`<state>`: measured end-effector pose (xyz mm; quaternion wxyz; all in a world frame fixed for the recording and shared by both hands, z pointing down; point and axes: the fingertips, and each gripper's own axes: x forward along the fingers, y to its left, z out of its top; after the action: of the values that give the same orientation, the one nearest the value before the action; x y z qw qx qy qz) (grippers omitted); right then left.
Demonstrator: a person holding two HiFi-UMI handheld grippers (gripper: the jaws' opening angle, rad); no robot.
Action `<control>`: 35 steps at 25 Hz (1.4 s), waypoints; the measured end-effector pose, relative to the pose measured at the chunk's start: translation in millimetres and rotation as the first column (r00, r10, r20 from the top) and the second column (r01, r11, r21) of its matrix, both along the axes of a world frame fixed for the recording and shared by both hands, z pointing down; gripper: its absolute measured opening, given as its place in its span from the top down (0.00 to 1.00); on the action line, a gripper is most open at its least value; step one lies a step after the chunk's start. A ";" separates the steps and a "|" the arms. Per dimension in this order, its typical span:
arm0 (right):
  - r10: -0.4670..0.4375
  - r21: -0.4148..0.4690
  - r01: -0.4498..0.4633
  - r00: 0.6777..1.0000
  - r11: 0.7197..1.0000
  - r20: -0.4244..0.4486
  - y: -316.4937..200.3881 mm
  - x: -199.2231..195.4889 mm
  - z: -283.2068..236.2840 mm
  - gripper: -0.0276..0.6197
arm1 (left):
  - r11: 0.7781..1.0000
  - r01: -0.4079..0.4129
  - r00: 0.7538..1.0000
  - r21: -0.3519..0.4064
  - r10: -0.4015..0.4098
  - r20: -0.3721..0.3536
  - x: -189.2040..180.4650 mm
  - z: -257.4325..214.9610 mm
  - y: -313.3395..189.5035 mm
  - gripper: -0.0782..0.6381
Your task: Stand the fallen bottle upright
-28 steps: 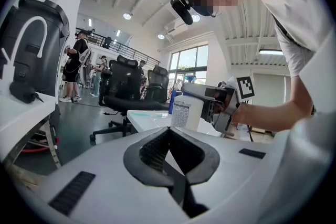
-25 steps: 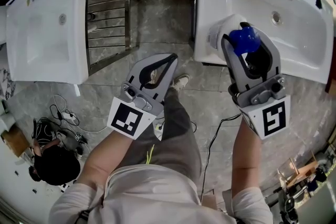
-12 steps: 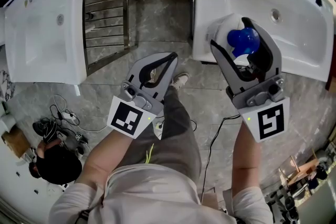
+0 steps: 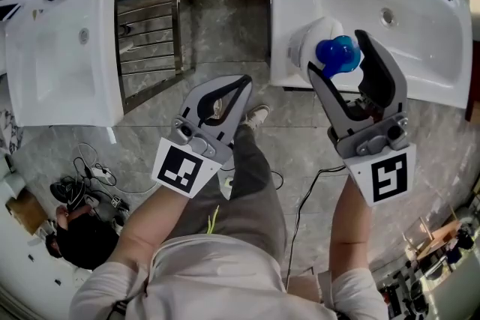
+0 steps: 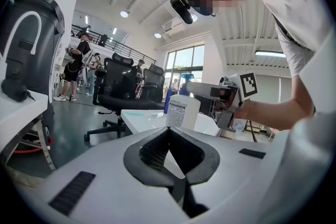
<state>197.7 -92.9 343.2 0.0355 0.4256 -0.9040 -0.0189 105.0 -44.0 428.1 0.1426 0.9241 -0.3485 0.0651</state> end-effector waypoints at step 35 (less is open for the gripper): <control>0.611 -0.226 -0.577 0.782 0.785 0.124 99.6 89.9 -11.1 0.80 | 0.969 -0.226 0.973 0.097 0.229 -0.029 -18.0 -79.5 27.4 0.87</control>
<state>287.6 6.7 332.1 -0.0099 0.6845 -0.7201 0.1136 87.1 -16.5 348.6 0.0979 0.9647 -0.2399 0.0464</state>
